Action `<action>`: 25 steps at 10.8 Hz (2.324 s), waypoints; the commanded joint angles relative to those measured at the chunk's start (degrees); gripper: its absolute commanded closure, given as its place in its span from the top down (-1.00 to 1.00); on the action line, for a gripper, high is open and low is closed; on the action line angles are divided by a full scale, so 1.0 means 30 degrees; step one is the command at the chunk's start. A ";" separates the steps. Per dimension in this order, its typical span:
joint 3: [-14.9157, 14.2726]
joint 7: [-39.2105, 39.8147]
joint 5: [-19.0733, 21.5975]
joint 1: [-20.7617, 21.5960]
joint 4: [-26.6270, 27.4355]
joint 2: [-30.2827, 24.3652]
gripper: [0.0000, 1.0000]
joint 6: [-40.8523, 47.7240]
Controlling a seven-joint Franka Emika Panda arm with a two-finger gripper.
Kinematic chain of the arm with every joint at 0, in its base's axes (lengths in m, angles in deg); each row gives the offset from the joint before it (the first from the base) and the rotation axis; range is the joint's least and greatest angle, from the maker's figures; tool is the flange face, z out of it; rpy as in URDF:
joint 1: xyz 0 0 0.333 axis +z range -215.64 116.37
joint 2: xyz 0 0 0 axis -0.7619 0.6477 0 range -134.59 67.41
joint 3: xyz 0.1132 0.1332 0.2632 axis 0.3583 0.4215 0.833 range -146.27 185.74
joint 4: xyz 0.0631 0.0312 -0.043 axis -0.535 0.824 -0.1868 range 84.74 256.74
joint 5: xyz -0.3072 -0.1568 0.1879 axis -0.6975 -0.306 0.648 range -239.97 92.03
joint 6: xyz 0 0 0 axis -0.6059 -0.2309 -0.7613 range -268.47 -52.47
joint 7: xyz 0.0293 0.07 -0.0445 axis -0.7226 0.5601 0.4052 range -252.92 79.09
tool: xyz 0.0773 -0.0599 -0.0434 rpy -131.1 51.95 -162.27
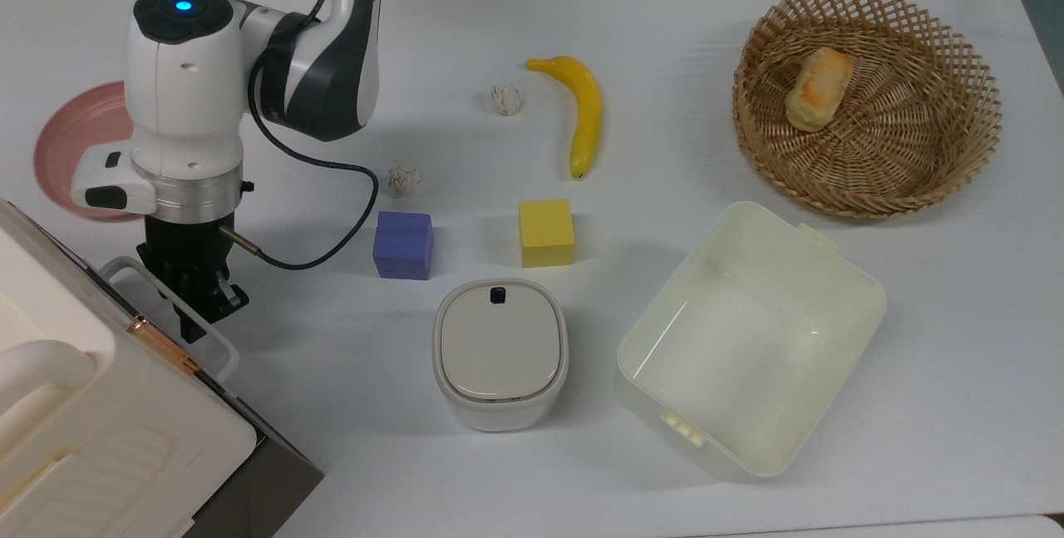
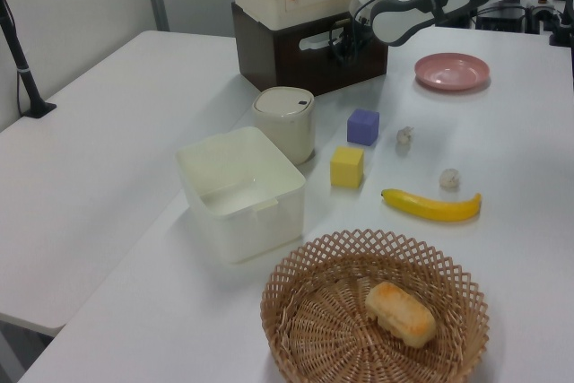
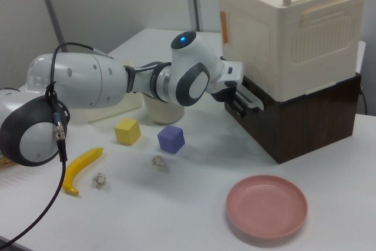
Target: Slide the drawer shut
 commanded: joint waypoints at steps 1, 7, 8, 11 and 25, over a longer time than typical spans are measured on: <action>-0.0250 -0.0034 -0.0579 0.0044 -0.0187 -0.0047 -1.00 -0.0364; 0.1093 0.1897 -0.0903 0.0571 0.2128 -0.3470 -1.00 0.3195; 0.1648 0.2365 -0.0903 0.0717 0.2420 -0.4260 -1.00 0.4806; 0.2035 0.3070 -0.0903 0.2001 0.3387 -0.6312 -1.00 0.8064; 0.1830 0.9255 -0.0200 0.3590 0.4502 -1.2910 0.09 1.8739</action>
